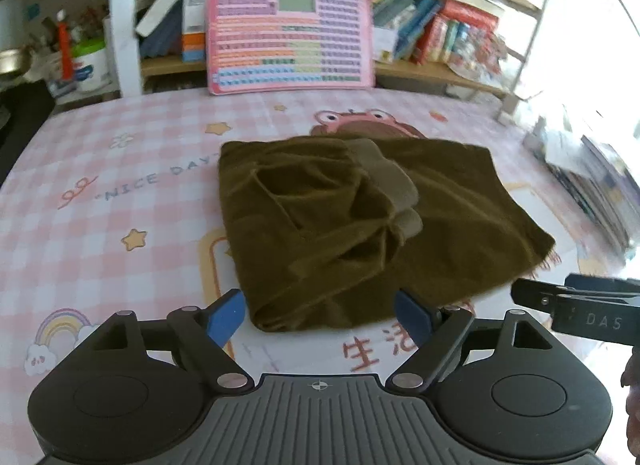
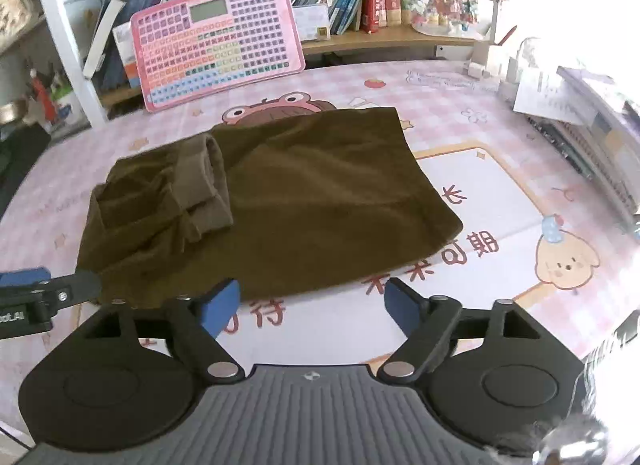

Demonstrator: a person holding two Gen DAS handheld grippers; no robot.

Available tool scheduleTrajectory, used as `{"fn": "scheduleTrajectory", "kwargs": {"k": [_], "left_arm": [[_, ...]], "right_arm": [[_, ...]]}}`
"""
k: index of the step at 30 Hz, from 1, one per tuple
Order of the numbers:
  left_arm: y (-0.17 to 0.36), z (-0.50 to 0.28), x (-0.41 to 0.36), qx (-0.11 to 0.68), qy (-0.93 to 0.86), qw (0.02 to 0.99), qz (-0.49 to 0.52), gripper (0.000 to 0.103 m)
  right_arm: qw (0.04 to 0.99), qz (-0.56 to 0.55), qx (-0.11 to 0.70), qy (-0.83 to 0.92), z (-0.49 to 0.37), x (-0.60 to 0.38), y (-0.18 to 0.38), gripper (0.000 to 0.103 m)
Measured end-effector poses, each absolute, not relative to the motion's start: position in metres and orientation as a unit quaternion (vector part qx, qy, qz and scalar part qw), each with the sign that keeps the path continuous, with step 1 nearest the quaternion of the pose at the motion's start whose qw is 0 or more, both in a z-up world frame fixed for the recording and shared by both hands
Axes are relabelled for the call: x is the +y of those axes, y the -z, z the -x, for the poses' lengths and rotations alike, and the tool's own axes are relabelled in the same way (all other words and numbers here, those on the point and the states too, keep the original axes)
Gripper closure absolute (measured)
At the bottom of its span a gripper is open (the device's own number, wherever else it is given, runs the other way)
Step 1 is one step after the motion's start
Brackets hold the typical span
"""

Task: Fold clothes

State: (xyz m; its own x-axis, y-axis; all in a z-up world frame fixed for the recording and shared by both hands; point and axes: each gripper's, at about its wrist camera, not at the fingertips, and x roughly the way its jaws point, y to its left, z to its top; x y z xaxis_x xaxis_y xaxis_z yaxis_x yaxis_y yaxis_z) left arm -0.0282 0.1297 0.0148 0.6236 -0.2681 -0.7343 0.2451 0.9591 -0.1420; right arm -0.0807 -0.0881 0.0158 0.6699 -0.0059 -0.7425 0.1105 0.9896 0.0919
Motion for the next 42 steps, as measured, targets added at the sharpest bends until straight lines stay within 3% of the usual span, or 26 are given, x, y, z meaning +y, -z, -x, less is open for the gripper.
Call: {"fn": "scheduleTrajectory", "kwargs": {"k": [24,42], "left_arm": [[-0.005,0.039,0.110,0.437,0.132,0.890,0.000,0.013],[0.002,0.045,0.020,0.465,-0.004,0.884,0.043,0.013]], "right_arm": [[0.902,-0.060,0.427,0.024,0.092,-0.102,-0.005,0.021],[0.887,-0.016,0.448,-0.112,0.038,-0.189,0.007,0.020]]}}
